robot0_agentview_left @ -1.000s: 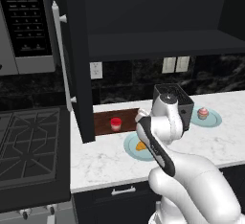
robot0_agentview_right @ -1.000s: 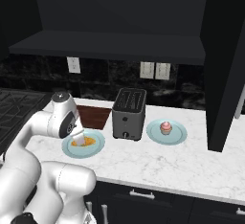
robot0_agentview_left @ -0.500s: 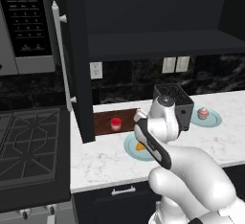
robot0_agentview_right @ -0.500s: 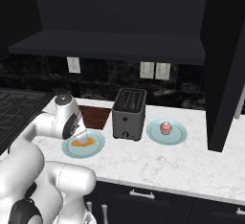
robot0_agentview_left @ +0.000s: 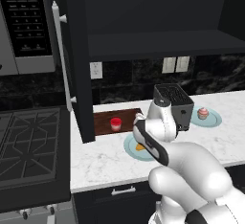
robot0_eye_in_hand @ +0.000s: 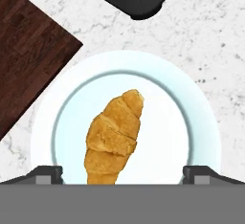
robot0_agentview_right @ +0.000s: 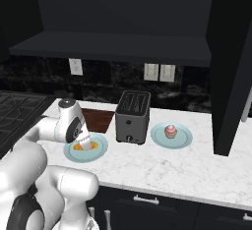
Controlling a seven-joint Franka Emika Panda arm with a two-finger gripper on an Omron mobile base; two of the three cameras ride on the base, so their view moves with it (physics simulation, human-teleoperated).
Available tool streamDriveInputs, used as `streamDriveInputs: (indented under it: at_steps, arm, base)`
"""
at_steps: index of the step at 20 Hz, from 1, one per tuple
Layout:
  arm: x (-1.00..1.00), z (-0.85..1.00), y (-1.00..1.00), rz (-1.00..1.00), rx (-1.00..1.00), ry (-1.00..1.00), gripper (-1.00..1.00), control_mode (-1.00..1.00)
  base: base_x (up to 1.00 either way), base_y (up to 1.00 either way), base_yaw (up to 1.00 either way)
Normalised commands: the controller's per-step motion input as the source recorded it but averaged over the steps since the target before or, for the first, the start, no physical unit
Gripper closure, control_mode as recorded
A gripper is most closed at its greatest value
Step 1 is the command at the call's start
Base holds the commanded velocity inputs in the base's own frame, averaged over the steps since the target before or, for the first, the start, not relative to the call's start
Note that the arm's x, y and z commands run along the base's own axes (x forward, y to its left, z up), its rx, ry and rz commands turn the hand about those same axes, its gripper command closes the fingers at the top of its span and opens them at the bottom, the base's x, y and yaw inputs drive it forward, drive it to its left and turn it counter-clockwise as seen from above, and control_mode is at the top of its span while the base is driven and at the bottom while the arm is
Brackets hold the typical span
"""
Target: From the different types of pastries on the counter, select a croissant and place it on the cutting board. Then retrieve a jar of jam from the cabinet and place it alongside the croissant on the cutting board.
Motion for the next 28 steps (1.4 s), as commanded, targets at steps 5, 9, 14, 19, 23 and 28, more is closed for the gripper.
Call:
streamDriveInputs:
  at_steps: [5, 9, 14, 19, 23, 28]
  arm:
    - [0.00, -0.44, -0.01, 0.00, -0.05, 0.08, -1.00, -1.00]
    - [0.00, -0.28, 0.00, 0.00, 0.00, 0.06, -1.00, -1.00]
    - [0.00, -0.15, -0.07, 0.00, 0.00, 0.00, -1.00, -1.00]
    - [0.00, -0.25, -0.03, 0.00, 0.00, 0.00, -1.00, -1.00]
    - [0.08, -0.20, 0.04, 0.00, 0.00, -0.06, -1.00, -1.00]
    - [0.23, -0.11, 0.01, 0.00, 0.00, -0.07, -1.00, -1.00]
  base:
    - [0.00, 0.00, 0.00]
    - [0.00, 0.00, 0.00]
    - [0.00, 0.00, 0.00]
    - [0.00, 0.00, 0.00]
    - [0.00, 0.00, 0.00]
    - [0.00, 0.00, 0.00]
